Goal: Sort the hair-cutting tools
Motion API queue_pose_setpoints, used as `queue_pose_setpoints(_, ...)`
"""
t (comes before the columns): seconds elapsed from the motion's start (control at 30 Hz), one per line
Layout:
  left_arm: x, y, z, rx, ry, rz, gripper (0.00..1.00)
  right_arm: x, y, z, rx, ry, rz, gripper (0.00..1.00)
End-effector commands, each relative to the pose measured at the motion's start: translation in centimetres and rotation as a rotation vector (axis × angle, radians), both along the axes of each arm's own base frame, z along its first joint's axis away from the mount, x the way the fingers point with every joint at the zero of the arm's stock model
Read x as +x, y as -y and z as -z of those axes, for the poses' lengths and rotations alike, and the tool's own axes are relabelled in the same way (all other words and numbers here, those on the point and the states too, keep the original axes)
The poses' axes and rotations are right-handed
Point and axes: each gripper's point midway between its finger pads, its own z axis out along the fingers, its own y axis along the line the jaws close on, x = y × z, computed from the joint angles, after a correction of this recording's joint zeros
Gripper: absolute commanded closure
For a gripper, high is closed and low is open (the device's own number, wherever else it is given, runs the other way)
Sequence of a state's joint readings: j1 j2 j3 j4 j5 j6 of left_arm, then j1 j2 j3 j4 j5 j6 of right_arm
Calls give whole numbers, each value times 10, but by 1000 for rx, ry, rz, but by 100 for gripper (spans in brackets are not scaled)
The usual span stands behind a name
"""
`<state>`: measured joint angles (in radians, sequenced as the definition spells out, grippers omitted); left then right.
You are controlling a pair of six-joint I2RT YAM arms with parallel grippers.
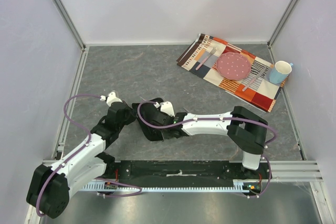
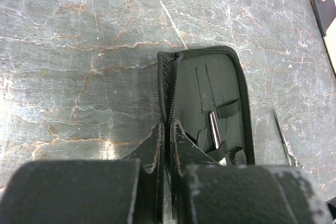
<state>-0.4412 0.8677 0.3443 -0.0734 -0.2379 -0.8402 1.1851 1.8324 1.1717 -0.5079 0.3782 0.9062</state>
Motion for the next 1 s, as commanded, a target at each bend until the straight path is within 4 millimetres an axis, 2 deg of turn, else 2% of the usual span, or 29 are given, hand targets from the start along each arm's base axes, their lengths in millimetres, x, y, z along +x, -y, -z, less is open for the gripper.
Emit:
queue_pose_setpoints(0.0, 6, 3, -9, -24, 32, -19, 98, -4, -2, 10, 5, -7, 16, 59)
queue_pose_setpoints(0.13, 4, 2, -5, -25, 25, -18, 98, -5, -1, 16, -1, -13, 19, 66)
queue_pose_setpoints(0.27, 3, 2, -1, -24, 19, -15, 98, -3, -3, 17, -10, -3, 11, 85)
queue_pose_setpoints(0.37, 2, 4, -1, -27, 19, -8, 98, 0, -6, 12, -8, 11, 5, 92)
queue_pose_setpoints(0.6, 2, 9, -4, -33, 22, 24, 98, 16, -12, -8, -33, 81, -14, 93)
queue_pose_setpoints(0.97, -2, 12, -1, -35, 16, 50, 98, 49, -27, -17, -20, 99, 3, 93)
